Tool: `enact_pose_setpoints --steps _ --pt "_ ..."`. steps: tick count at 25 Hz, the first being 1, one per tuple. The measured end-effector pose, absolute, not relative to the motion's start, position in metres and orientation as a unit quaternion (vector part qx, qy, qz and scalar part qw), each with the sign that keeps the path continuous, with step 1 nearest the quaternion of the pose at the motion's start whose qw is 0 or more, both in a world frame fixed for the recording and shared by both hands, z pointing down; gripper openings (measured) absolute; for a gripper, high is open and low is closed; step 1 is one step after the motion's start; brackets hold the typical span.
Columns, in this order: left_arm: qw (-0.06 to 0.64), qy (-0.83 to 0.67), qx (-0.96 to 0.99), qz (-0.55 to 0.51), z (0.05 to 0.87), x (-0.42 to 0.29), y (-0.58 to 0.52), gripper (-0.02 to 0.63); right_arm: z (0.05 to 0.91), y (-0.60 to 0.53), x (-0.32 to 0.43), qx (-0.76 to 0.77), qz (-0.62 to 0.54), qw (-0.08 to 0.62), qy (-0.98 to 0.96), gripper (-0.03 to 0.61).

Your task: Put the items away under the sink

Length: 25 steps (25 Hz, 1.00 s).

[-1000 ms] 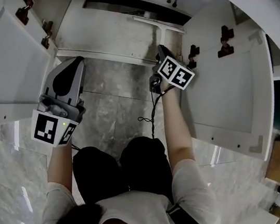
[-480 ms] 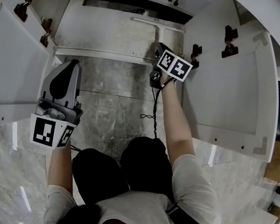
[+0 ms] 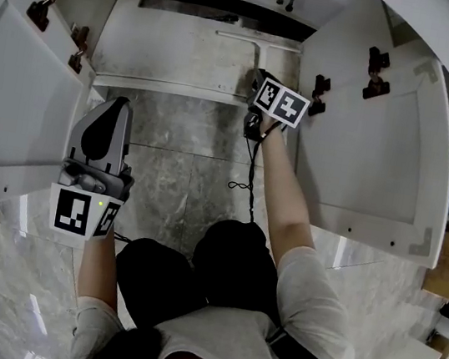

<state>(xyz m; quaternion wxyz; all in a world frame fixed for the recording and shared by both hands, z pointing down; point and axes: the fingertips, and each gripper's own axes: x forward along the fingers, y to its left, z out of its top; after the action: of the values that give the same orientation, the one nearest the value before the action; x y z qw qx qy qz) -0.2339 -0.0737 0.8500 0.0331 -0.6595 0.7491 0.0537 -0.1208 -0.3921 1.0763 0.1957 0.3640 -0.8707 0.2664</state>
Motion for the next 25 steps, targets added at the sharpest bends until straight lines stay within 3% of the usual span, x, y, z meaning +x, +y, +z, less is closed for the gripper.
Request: enact_pose_setpoints --steps 22,25 --pt "0.031 0.749 -0.66 0.048 0.846 -0.236 -0.074 0.008 1.049 -0.379 -0.11 0.381 0.222 0.185 -0.878 0.13" --pt "0.031 0.748 -0.661 0.045 0.838 -0.233 -0.08 0.008 1.035 -0.368 -0.106 0.371 0.205 0.173 -0.889 0.051"
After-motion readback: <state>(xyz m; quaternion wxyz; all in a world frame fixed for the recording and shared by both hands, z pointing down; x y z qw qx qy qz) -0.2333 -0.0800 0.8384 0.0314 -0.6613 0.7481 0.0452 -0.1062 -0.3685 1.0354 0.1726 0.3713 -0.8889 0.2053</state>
